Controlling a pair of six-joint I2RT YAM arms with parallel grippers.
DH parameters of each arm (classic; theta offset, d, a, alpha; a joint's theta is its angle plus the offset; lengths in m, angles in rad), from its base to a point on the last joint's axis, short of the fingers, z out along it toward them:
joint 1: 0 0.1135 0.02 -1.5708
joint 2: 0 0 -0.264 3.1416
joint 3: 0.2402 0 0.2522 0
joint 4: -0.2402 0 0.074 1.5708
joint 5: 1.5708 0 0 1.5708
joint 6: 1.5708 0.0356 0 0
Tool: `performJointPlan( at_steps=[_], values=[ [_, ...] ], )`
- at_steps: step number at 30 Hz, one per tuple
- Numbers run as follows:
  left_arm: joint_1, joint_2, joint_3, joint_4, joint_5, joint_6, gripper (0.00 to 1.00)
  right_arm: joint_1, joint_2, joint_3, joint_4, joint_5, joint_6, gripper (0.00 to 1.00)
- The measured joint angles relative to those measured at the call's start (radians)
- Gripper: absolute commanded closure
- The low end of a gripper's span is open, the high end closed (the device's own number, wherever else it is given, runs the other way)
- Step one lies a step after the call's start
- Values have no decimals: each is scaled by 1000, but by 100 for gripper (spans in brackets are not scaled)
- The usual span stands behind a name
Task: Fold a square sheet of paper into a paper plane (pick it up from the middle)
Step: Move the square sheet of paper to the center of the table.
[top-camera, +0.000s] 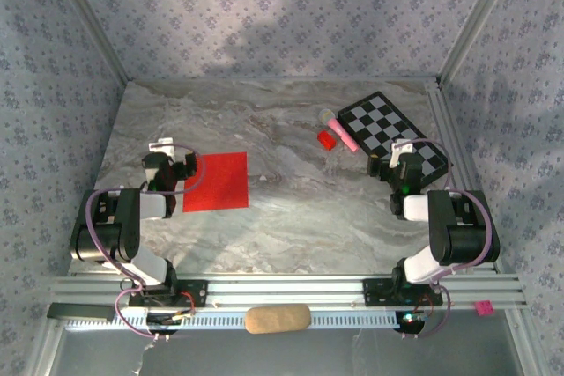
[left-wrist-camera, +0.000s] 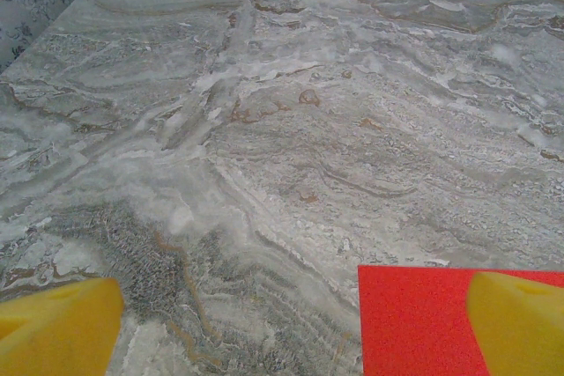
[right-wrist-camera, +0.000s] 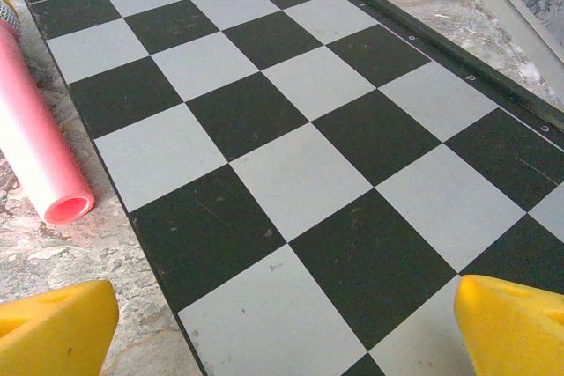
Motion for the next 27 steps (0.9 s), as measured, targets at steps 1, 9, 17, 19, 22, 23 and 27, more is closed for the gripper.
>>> performJointPlan(
  at_steps=[1,9,17,19,22,23,27],
  values=[
    [0,0,0,0,0,0,0,0,0,0,0,0,0,0],
    [0,0,0,0,0,0,0,0,0,0,0,3,0,0],
    [0,-21,0,-15,14,1,0,5,-1,-1,5,-12,-8,0],
    [0,-69,0,-45,18,0,0,10,-10,-8,15,-17,-11,0],
    [-1,-172,2,-126,16,-15,0,13,-70,-14,-16,-16,-11,0],
    [-1,-204,2,-146,17,-23,0,13,-95,-8,-46,-16,-10,0],
    [-1,-327,2,-233,14,-65,0,10,-196,79,-246,-18,13,0]
  ],
)
